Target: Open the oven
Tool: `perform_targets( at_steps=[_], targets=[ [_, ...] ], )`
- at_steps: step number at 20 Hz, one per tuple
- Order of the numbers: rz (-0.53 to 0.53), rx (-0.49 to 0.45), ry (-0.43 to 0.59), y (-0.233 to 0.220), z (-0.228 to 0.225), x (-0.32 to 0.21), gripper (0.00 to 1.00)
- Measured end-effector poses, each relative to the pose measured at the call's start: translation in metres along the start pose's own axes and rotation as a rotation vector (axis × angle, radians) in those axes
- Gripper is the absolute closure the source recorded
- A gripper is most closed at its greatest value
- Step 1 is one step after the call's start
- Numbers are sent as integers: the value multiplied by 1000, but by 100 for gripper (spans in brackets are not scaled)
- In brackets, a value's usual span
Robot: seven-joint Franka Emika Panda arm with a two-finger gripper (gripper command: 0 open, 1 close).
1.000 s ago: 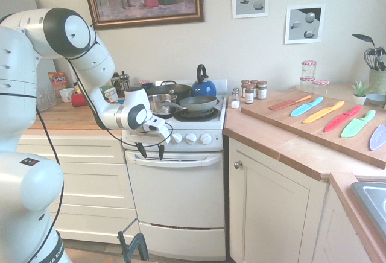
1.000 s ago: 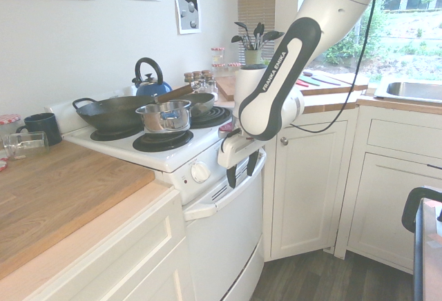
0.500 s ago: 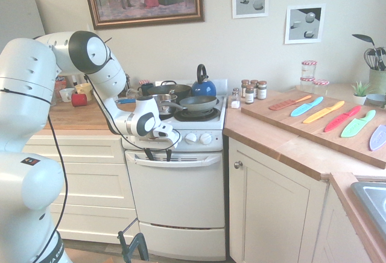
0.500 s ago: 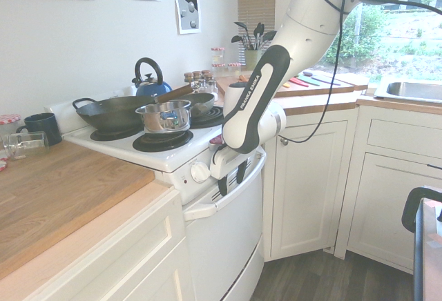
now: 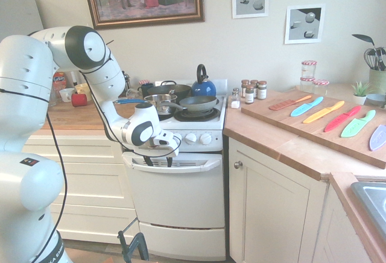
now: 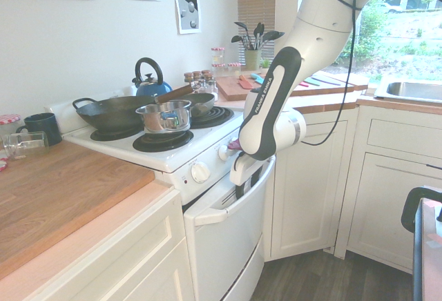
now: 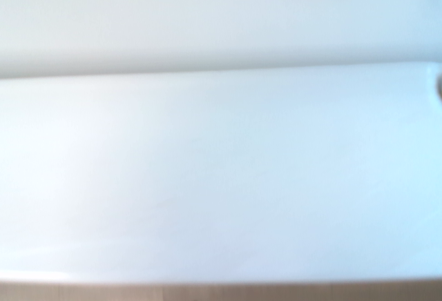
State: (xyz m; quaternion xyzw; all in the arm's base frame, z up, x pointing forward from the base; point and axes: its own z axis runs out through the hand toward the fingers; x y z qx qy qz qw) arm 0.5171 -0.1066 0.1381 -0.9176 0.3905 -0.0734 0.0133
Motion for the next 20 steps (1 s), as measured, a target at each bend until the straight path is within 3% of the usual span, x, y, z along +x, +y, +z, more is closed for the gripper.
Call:
perform_targets(
  at_steps=[12,16,20],
  targets=[
    [84,-86,-97,188,3,-36,0],
    [79,-74,-74,190,-9,-29,0],
    [9,-64,-99,147,-49,-35,0]
  ],
)
